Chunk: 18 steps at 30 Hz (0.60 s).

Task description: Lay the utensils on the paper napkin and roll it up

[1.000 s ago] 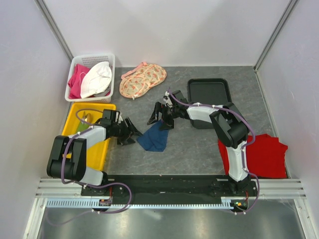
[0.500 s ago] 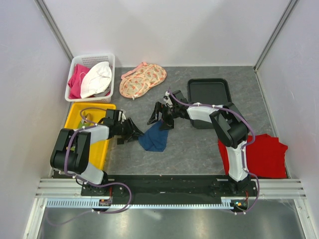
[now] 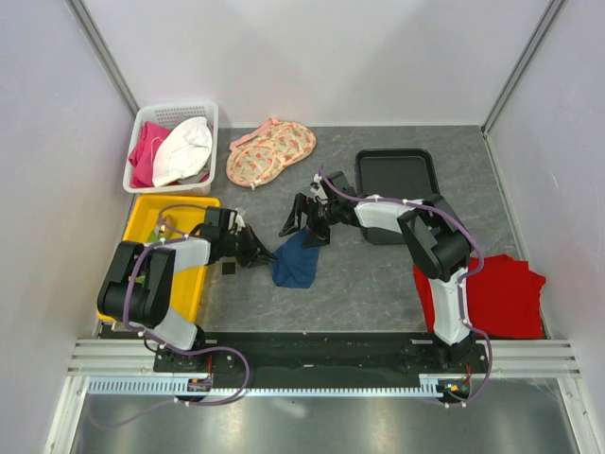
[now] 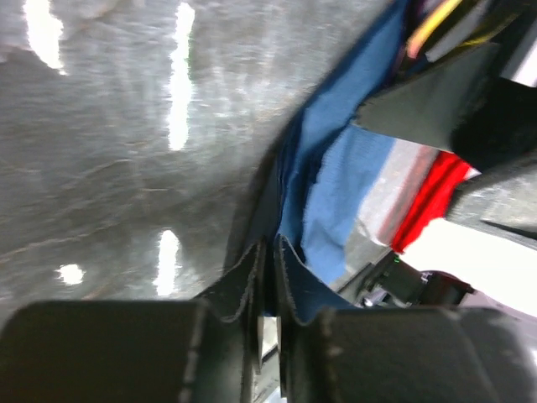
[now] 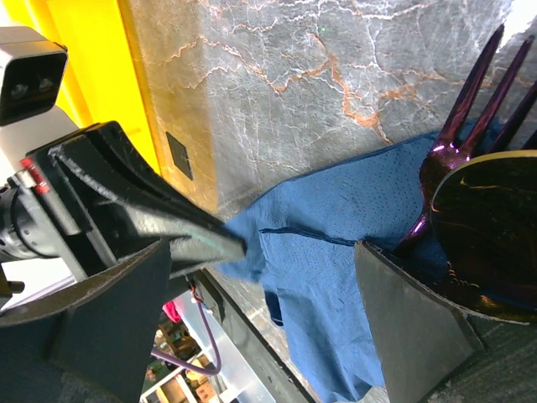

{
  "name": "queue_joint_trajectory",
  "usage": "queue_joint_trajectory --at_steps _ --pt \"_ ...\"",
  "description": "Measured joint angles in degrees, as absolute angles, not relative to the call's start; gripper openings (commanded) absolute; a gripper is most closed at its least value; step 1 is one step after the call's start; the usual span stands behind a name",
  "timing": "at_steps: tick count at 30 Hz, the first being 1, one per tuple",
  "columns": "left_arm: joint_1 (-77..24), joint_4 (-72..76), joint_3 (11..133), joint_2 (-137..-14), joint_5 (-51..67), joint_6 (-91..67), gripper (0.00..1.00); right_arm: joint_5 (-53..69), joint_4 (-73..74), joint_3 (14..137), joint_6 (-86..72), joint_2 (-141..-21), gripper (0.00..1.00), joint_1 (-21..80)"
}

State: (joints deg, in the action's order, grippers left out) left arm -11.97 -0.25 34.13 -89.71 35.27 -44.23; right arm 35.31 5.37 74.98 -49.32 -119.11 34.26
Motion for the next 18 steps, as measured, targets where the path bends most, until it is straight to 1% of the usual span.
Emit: queue_joint_trajectory --at_steps 3,10,15,18 --pt "-12.71 1.76 34.24 -89.71 37.52 -46.06 0.05 35.31 5.34 74.98 -49.45 -119.11 0.98 34.26" --pt "-16.73 11.51 33.89 -90.08 42.09 -55.00 0.05 35.24 4.89 74.76 -50.19 -119.11 0.98 34.26" --pt "-20.84 19.14 33.89 -93.38 42.41 -60.86 0.05 35.18 4.45 74.61 -50.89 -119.11 0.98 34.24" --pt "-22.39 21.26 33.89 -96.60 42.04 -63.02 0.05 35.18 4.12 74.50 -51.24 -119.11 0.98 34.24"
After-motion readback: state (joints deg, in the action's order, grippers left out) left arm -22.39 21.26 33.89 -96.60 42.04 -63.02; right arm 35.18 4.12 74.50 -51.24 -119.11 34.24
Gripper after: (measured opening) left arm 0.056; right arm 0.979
